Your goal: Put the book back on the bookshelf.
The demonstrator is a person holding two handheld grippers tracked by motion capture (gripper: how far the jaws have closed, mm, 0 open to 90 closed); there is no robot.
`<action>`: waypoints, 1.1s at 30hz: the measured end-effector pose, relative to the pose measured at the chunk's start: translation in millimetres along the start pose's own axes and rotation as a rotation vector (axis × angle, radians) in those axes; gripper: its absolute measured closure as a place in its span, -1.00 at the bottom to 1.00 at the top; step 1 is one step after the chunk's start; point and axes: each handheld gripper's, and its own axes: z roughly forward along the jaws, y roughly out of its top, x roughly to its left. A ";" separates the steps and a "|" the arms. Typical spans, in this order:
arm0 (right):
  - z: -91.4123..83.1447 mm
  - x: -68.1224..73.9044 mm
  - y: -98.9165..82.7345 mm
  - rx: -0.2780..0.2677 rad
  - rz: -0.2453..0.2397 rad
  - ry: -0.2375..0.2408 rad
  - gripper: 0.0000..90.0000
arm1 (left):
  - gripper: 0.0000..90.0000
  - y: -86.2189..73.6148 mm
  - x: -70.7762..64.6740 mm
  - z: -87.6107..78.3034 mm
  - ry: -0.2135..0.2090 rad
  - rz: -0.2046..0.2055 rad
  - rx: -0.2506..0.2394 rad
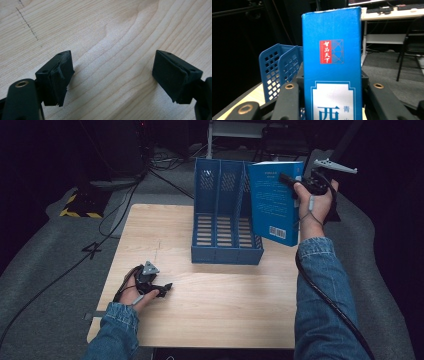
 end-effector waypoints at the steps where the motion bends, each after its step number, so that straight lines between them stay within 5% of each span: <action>1: 1.7 0.9 0.5 0.003 0.003 -0.009 0.37 | -0.61 0.0 0.0 0.0 0.001 0.000 0.000; 13: 25.7 27.0 16.4 0.009 0.031 -0.092 0.37 | -0.61 0.0 0.1 -0.1 0.000 0.003 0.002; 17: 38.9 34.6 17.4 -0.003 0.063 -0.088 0.37 | -0.61 0.0 0.1 -0.1 0.001 0.002 0.002; 27: 46.1 39.8 20.9 -0.055 0.051 -0.070 0.37 | -0.61 0.0 0.1 -0.1 -0.001 0.003 0.002; 33: 60.3 37.9 4.0 -0.057 0.043 -0.061 0.36 | -0.61 0.0 0.1 -0.1 -0.001 0.003 0.002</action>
